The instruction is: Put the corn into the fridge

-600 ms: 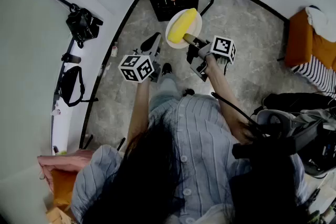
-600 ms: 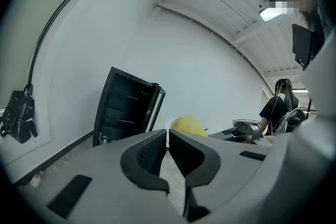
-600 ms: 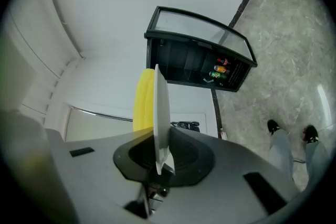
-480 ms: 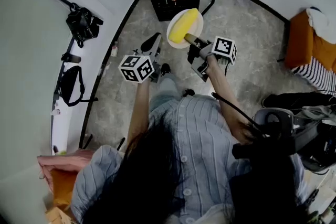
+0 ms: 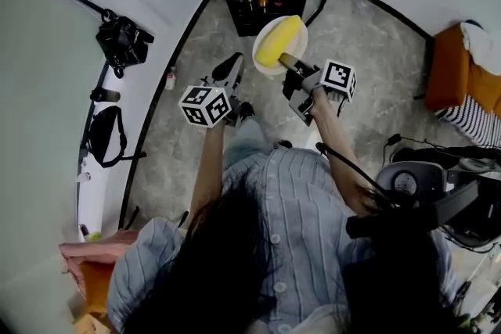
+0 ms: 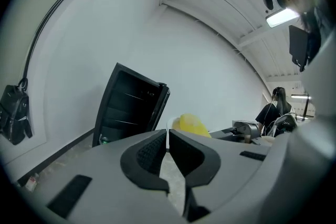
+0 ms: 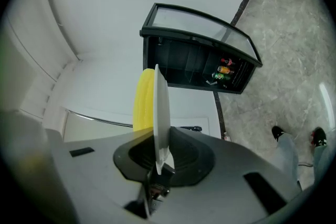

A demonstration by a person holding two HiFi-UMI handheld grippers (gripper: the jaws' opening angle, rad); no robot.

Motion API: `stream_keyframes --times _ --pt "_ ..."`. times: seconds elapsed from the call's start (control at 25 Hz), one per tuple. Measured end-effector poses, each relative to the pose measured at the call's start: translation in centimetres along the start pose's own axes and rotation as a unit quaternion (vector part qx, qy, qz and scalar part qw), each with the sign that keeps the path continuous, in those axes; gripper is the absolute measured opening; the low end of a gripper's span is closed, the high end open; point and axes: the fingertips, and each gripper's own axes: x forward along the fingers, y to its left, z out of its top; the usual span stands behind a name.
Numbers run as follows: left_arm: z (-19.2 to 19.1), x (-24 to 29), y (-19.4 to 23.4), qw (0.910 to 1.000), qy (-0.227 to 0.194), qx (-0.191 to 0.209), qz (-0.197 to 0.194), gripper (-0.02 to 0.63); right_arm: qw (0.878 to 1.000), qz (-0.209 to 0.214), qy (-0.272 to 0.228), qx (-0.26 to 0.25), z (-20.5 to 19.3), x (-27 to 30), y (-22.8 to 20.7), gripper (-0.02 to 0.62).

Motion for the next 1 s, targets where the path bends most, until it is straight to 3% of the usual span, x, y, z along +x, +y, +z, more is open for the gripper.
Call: stream_keyframes --times 0.12,0.2,0.44,1.0 --pt "-0.2 0.6 0.2 0.9999 -0.003 0.01 -0.012 0.009 1.0 0.011 -0.005 -0.012 0.3 0.3 -0.5 0.04" --pt "1.7 1.6 2.3 0.9998 -0.001 0.006 -0.018 0.009 1.0 0.008 -0.005 -0.012 1.2 2.9 0.7 0.04" --pt "8.5 6.4 15.3 0.9995 0.013 -0.026 -0.016 0.009 1.0 -0.026 0.005 0.01 5.7 17.1 3.2 0.04" --pt "11.6 10.6 26.6 0.9976 0.037 -0.028 -0.051 0.008 0.998 -0.053 -0.015 0.017 8.3 28.7 2.4 0.04"
